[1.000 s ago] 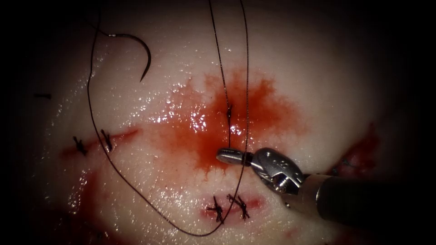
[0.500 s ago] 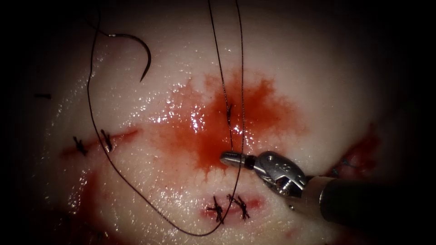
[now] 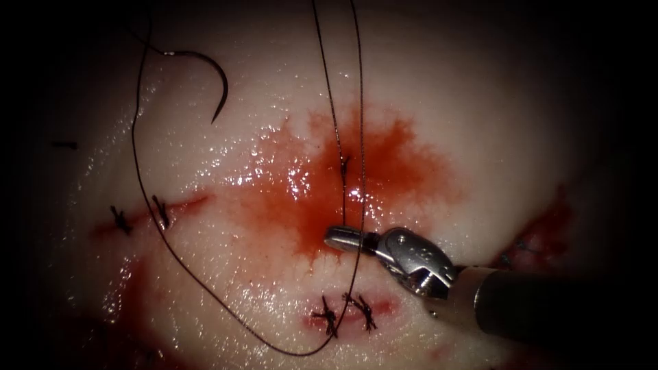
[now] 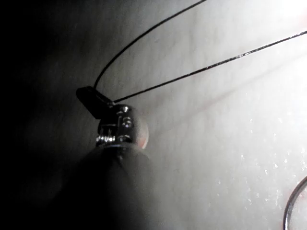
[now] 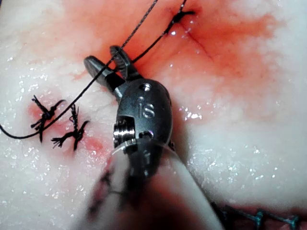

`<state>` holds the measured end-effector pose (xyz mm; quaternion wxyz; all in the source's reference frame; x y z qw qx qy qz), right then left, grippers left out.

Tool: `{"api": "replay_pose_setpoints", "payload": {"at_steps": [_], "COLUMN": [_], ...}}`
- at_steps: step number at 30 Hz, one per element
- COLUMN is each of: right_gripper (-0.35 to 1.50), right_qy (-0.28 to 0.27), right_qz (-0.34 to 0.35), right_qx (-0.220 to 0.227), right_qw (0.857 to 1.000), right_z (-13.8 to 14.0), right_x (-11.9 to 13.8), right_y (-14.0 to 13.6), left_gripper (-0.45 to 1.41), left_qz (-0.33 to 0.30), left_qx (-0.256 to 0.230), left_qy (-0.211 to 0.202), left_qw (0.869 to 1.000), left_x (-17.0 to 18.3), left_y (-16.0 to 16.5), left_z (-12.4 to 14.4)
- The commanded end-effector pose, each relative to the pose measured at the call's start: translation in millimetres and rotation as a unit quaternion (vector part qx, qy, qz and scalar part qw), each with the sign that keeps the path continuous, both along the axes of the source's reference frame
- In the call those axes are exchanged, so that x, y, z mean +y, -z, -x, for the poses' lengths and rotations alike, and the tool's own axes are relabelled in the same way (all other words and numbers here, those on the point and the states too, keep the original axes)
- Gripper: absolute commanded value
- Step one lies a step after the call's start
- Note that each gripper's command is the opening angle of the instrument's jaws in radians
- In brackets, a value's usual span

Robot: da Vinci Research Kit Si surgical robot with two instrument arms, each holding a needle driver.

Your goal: Wound Closure

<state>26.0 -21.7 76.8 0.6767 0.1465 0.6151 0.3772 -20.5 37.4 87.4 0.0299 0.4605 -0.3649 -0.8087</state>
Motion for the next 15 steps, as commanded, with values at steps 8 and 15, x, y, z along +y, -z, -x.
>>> {"api": "replay_pose_setpoints", "payload": {"at_steps": [8, 15], "right_gripper": [1.09, 1.04], "right_qy": [0.004, -0.002], "right_qz": [-0.005, -0.015], "right_qx": [0.008, -0.003], "right_qw": [1.000, 1.000], "right_z": [1.1, 4.5], "right_x": [-0.2, 1.4], "right_y": [1.7, 3.2], "left_gripper": [-0.45, -0.45], "left_qz": [-0.057, -0.072], "left_qx": [-0.126, -0.202], "left_qy": [-0.079, -0.128], "left_qw": [0.987, 0.968], "left_x": [-5.5, -10.2], "left_y": [5.6, 13.3], "left_z": [2.1, 2.9]}}
